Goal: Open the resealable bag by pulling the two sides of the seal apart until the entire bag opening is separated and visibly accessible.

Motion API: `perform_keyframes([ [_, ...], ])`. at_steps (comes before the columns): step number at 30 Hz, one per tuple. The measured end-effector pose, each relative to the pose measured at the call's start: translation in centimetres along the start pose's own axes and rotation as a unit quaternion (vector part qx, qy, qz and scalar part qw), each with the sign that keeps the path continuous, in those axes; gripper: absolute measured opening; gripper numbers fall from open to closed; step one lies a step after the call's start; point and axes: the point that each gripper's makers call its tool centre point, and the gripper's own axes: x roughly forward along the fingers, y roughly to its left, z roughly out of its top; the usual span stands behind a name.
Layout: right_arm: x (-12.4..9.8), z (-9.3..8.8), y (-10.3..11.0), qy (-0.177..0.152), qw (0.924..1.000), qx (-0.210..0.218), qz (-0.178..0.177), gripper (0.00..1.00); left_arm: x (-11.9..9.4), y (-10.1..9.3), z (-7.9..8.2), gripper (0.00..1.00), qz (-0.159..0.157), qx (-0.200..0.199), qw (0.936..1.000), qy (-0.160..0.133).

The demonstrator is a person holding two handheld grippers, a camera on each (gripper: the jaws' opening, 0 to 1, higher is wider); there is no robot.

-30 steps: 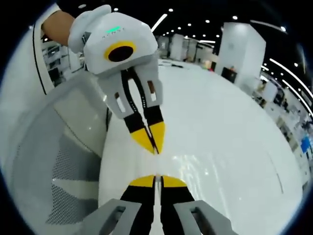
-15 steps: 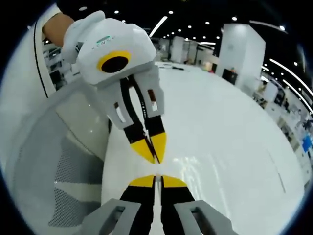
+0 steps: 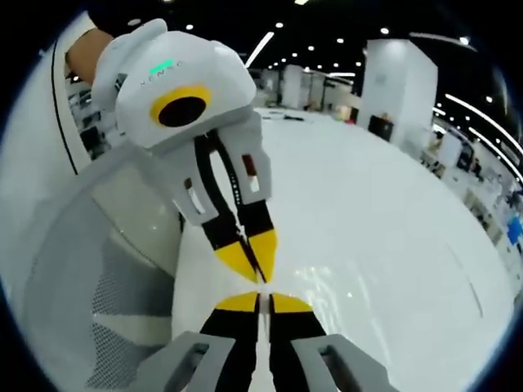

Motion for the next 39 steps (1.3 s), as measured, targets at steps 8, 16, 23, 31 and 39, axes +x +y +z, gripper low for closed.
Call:
perform_keyframes([
  [8, -1.0, -2.1, -0.4, 0.032, 0.9994, -0.011, -0.008, 0.00, 0.1, 0.0, -0.7, 0.00, 0.002, 0.009, 0.9999, 0.009],
  [16, -3.3, -4.5, -1.2, 0.045, 0.9987, 0.002, -0.024, 0.00, -0.1, 0.4, -0.5, 0.00, 0.006, 0.006, 1.0000, 0.004],
  [23, -5.2, -7.1, -1.6, 0.065, 0.9970, 0.011, -0.041, 0.00, -0.2, 0.4, -0.7, 0.00, 0.003, 0.003, 1.0000, 0.005],
  [31, -5.3, -7.7, -1.0, 0.057, 0.9961, 0.041, -0.053, 0.00, -0.1, 0.0, -0.2, 0.00, 0.002, 0.043, 0.9991, 0.005],
  [39, -5.2, -7.4, -0.5, 0.044, 0.9956, 0.067, -0.049, 0.07, -0.1, -0.2, -0.5, 0.00, 0.011, 0.086, 0.9963, 0.006],
])
